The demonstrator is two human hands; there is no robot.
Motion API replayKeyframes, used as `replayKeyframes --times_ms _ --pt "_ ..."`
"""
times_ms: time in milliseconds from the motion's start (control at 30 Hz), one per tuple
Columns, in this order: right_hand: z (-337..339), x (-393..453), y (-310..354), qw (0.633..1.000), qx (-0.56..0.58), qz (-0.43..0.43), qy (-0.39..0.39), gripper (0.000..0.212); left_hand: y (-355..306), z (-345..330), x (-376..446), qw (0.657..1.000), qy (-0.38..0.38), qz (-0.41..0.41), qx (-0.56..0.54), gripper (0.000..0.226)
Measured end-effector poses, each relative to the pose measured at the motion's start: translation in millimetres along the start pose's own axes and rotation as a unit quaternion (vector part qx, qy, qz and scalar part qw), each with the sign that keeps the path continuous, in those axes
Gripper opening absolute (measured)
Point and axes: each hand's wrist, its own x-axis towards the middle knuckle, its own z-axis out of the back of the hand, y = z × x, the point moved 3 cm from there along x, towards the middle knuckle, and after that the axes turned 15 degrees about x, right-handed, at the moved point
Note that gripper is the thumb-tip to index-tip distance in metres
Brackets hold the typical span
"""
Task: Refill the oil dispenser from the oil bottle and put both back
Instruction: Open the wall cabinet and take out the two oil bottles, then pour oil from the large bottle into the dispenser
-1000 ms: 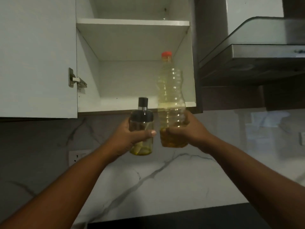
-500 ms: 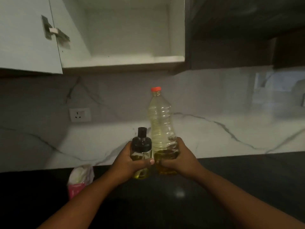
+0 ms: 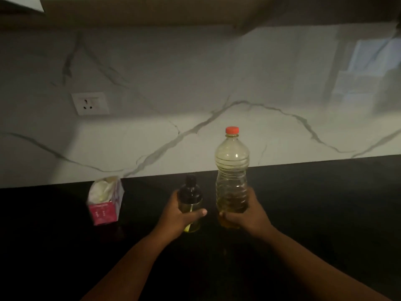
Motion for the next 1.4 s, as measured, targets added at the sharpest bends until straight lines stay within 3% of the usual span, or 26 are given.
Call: replayKeyframes --times_ms 167,467,1000,1400 --pt "-10.4 -3.1 -34.4 0.998 -0.015 -0.031 -0.046 0.091 37.8 -7.0 12.6 0.998 0.017 0.039 -0.037 0.064" --pt "-5.6 -1.0 -53.1 0.992 -0.048 -0.035 -0.107 0.095 77.2 -25.5 30.3 0.995 0.032 0.06 -0.069 0.077" --pt "20.2 51.1 -80.3 0.997 -0.036 -0.049 -0.052 0.091 89.7 -47.6 62.3 0.996 -0.049 0.067 -0.034 0.079" --pt "24.7 57.4 -86.8 0.997 -0.031 -0.059 -0.029 0.104 96.5 -55.9 62.0 0.994 -0.046 0.074 -0.065 0.073"
